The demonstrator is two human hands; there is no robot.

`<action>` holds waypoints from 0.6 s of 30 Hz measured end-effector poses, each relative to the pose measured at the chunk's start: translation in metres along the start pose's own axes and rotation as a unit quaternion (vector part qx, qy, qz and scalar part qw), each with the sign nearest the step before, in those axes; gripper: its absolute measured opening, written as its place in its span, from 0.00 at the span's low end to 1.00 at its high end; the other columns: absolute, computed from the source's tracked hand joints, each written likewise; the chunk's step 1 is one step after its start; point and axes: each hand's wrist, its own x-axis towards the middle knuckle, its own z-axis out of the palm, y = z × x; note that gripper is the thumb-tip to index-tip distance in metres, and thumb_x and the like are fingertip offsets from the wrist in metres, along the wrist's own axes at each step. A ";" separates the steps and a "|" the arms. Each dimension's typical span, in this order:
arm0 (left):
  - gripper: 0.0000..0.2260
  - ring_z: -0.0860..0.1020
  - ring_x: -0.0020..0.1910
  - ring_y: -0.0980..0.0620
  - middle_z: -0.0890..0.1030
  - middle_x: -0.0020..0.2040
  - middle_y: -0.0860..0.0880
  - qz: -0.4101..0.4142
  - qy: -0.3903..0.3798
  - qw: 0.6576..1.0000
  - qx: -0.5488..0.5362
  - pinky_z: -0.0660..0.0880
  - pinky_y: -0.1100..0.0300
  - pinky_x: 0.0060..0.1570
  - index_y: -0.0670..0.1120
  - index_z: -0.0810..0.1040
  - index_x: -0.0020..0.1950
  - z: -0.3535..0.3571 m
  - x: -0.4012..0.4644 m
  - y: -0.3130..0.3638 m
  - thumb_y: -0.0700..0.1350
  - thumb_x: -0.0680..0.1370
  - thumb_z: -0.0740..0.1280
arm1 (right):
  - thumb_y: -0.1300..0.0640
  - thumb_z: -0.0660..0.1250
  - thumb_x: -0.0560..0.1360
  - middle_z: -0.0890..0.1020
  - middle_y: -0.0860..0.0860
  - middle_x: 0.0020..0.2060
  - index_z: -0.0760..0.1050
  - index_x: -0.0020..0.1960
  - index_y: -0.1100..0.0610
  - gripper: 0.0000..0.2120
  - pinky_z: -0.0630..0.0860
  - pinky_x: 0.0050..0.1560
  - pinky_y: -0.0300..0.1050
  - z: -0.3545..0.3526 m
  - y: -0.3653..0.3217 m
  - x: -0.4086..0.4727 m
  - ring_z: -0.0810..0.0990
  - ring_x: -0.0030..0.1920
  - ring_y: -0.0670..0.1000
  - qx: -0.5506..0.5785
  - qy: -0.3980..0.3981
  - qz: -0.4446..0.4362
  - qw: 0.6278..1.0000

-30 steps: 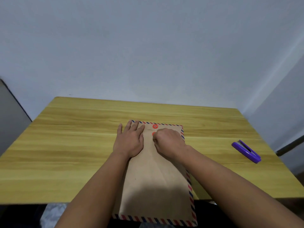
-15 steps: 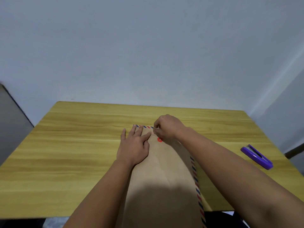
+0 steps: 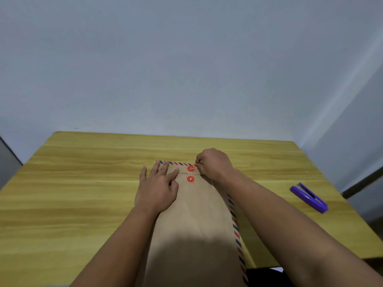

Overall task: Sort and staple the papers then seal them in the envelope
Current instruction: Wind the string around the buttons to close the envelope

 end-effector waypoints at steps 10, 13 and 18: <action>0.24 0.52 0.83 0.48 0.60 0.82 0.51 -0.003 -0.003 1.000 -0.008 0.45 0.39 0.79 0.60 0.67 0.78 0.000 -0.001 0.001 0.53 0.81 0.53 | 0.53 0.63 0.81 0.77 0.50 0.38 0.74 0.38 0.54 0.14 0.67 0.38 0.48 0.004 -0.016 -0.049 0.78 0.44 0.57 0.023 0.019 -0.045 0.999; 0.24 0.52 0.82 0.48 0.60 0.82 0.51 0.000 -0.002 1.000 -0.005 0.45 0.39 0.79 0.60 0.67 0.78 -0.001 -0.001 0.001 0.53 0.81 0.52 | 0.52 0.64 0.81 0.83 0.53 0.42 0.77 0.40 0.54 0.12 0.69 0.39 0.49 0.006 -0.029 -0.053 0.79 0.46 0.58 0.057 0.026 -0.024 0.998; 0.25 0.53 0.82 0.48 0.61 0.82 0.50 0.002 -0.001 1.000 -0.001 0.46 0.39 0.79 0.60 0.68 0.77 0.001 -0.001 0.000 0.54 0.80 0.51 | 0.51 0.62 0.82 0.84 0.52 0.43 0.82 0.45 0.54 0.13 0.76 0.42 0.50 0.014 -0.041 -0.057 0.81 0.47 0.58 0.054 0.044 -0.005 0.998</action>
